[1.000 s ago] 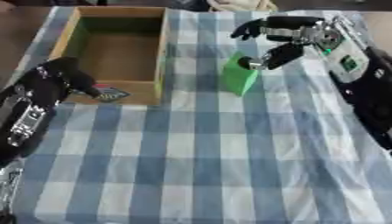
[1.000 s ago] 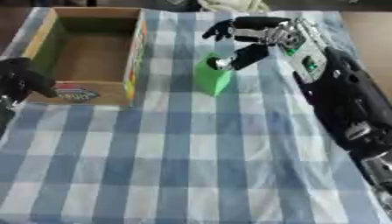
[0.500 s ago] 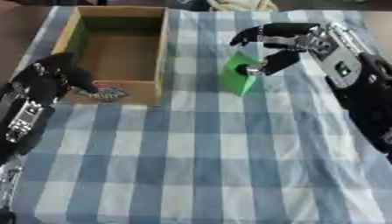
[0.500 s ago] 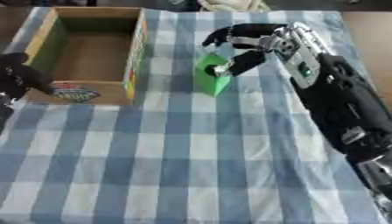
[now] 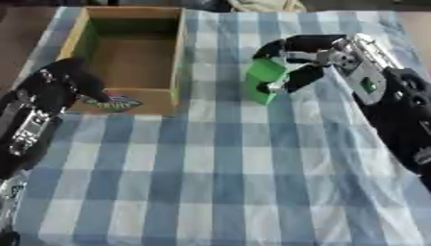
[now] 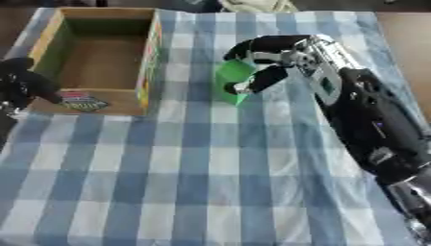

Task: Pick up objects on the table and place them in the box.

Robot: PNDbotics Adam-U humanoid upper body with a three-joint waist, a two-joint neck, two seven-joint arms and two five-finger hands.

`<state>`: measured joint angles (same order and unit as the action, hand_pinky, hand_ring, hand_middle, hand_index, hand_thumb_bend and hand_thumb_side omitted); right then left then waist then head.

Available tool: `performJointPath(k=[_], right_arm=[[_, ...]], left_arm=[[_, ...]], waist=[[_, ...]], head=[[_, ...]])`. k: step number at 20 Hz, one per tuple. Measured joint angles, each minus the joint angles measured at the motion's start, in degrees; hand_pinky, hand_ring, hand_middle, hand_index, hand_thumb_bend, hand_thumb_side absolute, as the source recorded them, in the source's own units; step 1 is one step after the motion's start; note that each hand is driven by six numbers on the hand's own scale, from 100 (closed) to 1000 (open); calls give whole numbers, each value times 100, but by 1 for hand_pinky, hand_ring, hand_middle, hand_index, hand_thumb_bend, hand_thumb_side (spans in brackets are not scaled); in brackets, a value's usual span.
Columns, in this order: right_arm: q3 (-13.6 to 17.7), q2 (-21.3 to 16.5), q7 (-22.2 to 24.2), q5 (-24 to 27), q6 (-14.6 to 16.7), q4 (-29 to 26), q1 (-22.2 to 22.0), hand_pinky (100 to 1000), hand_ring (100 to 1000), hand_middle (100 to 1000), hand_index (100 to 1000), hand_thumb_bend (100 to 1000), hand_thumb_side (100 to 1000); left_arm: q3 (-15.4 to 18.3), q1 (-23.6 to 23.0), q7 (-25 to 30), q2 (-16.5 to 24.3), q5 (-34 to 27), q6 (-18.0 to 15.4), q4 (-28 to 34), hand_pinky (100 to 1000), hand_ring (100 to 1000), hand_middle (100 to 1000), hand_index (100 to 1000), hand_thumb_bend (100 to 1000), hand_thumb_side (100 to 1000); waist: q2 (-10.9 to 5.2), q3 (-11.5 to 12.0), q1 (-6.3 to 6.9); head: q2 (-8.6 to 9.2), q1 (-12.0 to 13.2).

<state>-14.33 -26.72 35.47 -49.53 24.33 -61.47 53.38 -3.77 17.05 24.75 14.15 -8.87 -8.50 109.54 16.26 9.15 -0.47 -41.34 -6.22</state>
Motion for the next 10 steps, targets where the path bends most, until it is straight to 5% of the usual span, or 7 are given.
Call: performJointPath(k=[10], right_arm=[[38, 27, -131, -14, 147, 33, -5, 703, 577, 854, 954, 231, 646]], left_arm=[[8, 0, 45, -2, 38, 0, 0, 876, 652, 667, 898, 100, 736]], waist=[[0, -34, 23]], head=[[-4, 9]])
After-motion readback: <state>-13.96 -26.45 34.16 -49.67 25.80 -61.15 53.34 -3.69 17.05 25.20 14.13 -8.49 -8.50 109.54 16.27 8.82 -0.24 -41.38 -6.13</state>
